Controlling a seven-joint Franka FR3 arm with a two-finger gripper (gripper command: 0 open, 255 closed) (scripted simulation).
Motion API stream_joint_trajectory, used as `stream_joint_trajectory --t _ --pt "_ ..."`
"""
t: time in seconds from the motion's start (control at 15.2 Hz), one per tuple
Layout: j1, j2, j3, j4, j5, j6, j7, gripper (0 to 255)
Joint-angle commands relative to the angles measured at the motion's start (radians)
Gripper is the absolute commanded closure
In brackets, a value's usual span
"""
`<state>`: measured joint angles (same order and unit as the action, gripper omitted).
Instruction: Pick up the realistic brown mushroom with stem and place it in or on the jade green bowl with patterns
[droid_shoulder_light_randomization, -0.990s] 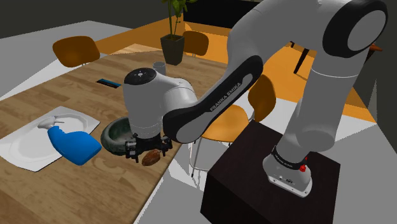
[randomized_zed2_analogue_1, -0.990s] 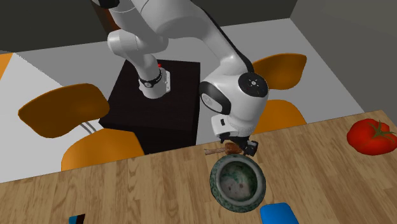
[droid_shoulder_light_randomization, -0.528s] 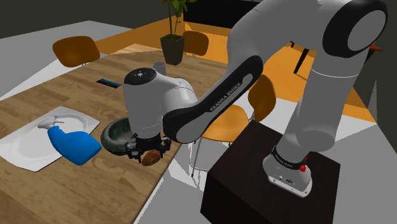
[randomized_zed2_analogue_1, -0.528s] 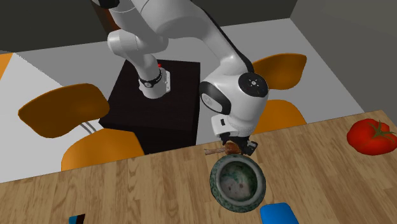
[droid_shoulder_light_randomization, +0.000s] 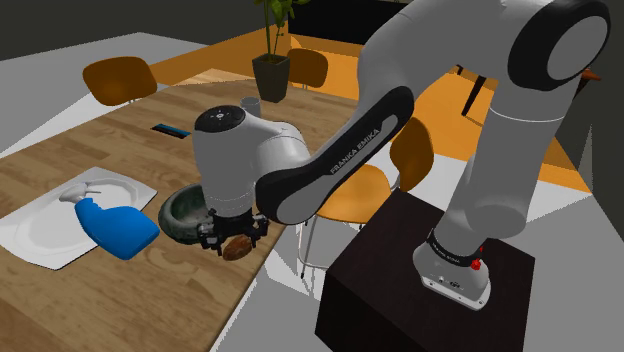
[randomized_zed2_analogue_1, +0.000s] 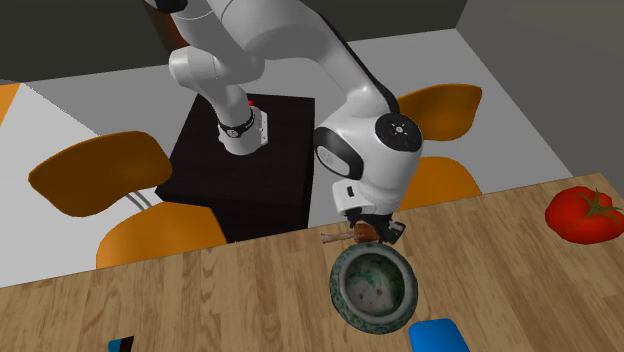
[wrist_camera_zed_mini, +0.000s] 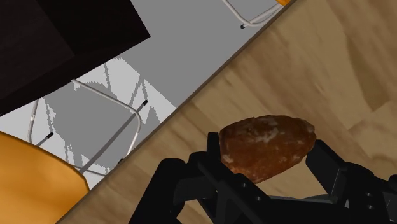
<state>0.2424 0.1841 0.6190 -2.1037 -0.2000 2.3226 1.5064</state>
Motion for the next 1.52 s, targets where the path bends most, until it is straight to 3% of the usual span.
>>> stream_joint_trajectory --t 0.0,1.45 --pt "-0.004 -0.014 0.004 0.007 0.014 -0.018 -0.01 255" --pt "-0.026 -0.15 0.019 0.173 0.133 -0.288 -0.099 255"
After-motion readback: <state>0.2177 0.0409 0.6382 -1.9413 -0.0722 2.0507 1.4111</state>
